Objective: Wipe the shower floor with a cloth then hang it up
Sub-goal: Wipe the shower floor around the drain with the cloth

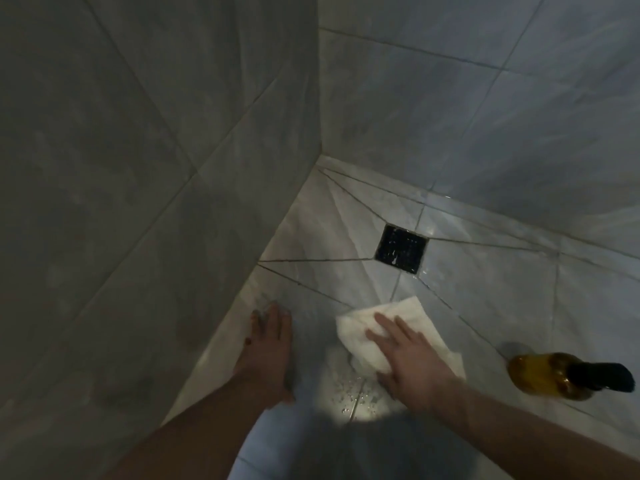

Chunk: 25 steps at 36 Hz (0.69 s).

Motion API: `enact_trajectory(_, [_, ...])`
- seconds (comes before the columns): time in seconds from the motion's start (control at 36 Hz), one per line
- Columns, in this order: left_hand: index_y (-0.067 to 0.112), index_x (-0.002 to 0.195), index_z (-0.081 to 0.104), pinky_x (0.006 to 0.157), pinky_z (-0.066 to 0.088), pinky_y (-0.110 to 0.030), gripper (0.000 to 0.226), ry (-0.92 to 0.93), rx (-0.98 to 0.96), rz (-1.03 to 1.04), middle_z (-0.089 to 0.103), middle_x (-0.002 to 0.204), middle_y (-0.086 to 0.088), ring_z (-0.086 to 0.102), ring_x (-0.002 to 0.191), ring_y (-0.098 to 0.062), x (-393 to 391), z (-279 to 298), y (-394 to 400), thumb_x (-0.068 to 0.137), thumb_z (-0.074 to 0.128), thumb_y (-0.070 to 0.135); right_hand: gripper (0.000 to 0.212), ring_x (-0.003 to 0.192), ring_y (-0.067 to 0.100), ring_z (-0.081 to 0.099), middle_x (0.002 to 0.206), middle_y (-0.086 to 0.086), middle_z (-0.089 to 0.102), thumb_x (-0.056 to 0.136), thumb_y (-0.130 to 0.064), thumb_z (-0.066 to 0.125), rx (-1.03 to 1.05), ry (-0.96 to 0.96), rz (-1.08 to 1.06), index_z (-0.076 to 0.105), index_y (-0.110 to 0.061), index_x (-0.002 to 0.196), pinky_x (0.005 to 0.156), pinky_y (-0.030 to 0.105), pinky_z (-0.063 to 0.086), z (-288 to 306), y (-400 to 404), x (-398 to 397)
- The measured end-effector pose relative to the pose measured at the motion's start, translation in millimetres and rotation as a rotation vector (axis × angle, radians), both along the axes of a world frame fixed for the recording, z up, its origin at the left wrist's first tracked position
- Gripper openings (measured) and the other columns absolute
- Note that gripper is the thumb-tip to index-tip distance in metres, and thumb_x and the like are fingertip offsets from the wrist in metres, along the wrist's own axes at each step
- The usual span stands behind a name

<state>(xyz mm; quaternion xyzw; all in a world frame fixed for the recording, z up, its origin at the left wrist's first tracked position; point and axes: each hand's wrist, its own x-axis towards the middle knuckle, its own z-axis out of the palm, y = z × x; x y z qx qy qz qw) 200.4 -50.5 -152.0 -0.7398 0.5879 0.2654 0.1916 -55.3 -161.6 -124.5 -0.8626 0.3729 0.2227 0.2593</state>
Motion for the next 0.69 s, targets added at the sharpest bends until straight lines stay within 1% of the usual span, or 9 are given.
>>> enact_trajectory(0.06, [0.005, 0.147, -0.023, 0.115, 0.023, -0.057, 0.153, 0.007, -0.008, -0.005, -0.027, 0.154, -0.021, -0.015, 0.140, -0.053, -1, 3, 1, 0.052, 0.085, 0.059, 0.078, 0.152, 0.024, -0.012, 0.160, -0.012, -0.026, 0.093, -0.038, 0.055, 0.007, 0.041, -0.004, 0.007, -0.038, 0.156, 0.123, 0.046, 0.008, -1, 8, -26])
enact_trajectory(0.11, [0.007, 0.147, -0.023, 0.115, 0.024, -0.056, 0.151, 0.028, -0.002, 0.028, -0.028, 0.155, -0.018, -0.015, 0.141, -0.052, -2, 4, 3, 0.054, 0.086, 0.055, 0.082, 0.151, 0.024, -0.013, 0.158, -0.011, -0.030, 0.093, -0.037, 0.057, -0.003, 0.051, -0.047, 0.003, -0.038, 0.156, 0.124, 0.045, 0.006, 0, 4, -40])
enact_trajectory(0.17, [0.008, 0.148, -0.023, 0.115, 0.025, -0.055, 0.151, 0.035, -0.004, 0.044, -0.026, 0.156, -0.016, -0.014, 0.142, -0.051, -1, 7, 5, 0.055, 0.087, 0.053, 0.084, 0.152, 0.028, -0.007, 0.161, -0.007, -0.024, 0.092, -0.036, 0.059, -0.033, 0.041, -0.112, 0.004, -0.038, 0.156, 0.123, 0.046, 0.011, -2, -9, -40])
enact_trajectory(0.25, [0.007, 0.148, -0.023, 0.115, 0.024, -0.055, 0.150, 0.027, 0.009, 0.037, -0.026, 0.156, -0.017, -0.015, 0.141, -0.051, -2, 12, 4, 0.056, 0.087, 0.052, 0.078, 0.150, 0.035, 0.008, 0.165, 0.000, -0.007, 0.091, -0.036, 0.060, -0.091, -0.030, -0.290, 0.017, -0.029, 0.156, 0.118, 0.053, 0.023, -7, -30, -18])
enact_trajectory(0.33, [0.005, 0.147, -0.025, 0.115, 0.021, -0.057, 0.154, 0.030, 0.018, 0.030, -0.028, 0.155, -0.018, -0.019, 0.141, -0.051, -1, 9, 0, 0.052, 0.087, 0.054, 0.075, 0.150, 0.035, 0.004, 0.165, -0.004, -0.007, 0.094, -0.035, 0.056, -0.057, -0.052, -0.430, 0.014, -0.027, 0.156, 0.114, 0.064, 0.023, -7, -33, 16])
enact_trajectory(0.47, [0.003, 0.144, -0.028, 0.114, 0.020, -0.059, 0.160, 0.010, 0.020, 0.004, -0.030, 0.154, -0.020, -0.019, 0.140, -0.052, -1, 4, -2, 0.048, 0.086, 0.059, 0.079, 0.150, 0.035, -0.016, 0.163, -0.006, -0.022, 0.097, -0.050, 0.040, -0.050, -0.007, -0.167, -0.007, -0.029, 0.157, 0.116, 0.065, 0.008, -2, 16, 24])
enact_trajectory(0.53, [0.004, 0.145, -0.028, 0.115, 0.021, -0.059, 0.157, 0.021, 0.020, 0.018, -0.029, 0.154, -0.019, -0.017, 0.141, -0.052, -1, 9, 0, 0.051, 0.086, 0.057, 0.080, 0.148, 0.032, -0.023, 0.161, -0.011, -0.027, 0.094, -0.065, 0.033, -0.012, 0.000, -0.094, -0.009, -0.035, 0.155, 0.117, 0.063, 0.003, -5, 38, 10])
enact_trajectory(0.58, [0.007, 0.147, -0.025, 0.115, 0.021, -0.059, 0.152, 0.046, 0.026, 0.059, -0.029, 0.155, -0.017, -0.016, 0.141, -0.052, -2, 15, 1, 0.055, 0.087, 0.052, 0.083, 0.147, 0.028, -0.028, 0.158, -0.018, -0.029, 0.087, -0.078, 0.027, 0.013, 0.009, -0.099, -0.008, -0.042, 0.154, 0.117, 0.060, 0.001, -6, 52, -5])
enact_trajectory(0.69, [0.007, 0.148, -0.022, 0.114, 0.024, -0.058, 0.150, 0.041, 0.027, 0.082, -0.028, 0.156, -0.017, -0.015, 0.142, -0.051, -5, 21, 0, 0.055, 0.089, 0.047, 0.074, 0.145, 0.028, -0.033, 0.154, -0.015, -0.039, 0.086, -0.071, 0.017, -0.043, 0.092, -0.109, -0.023, -0.052, 0.144, 0.117, 0.059, 0.006, -6, 54, -33])
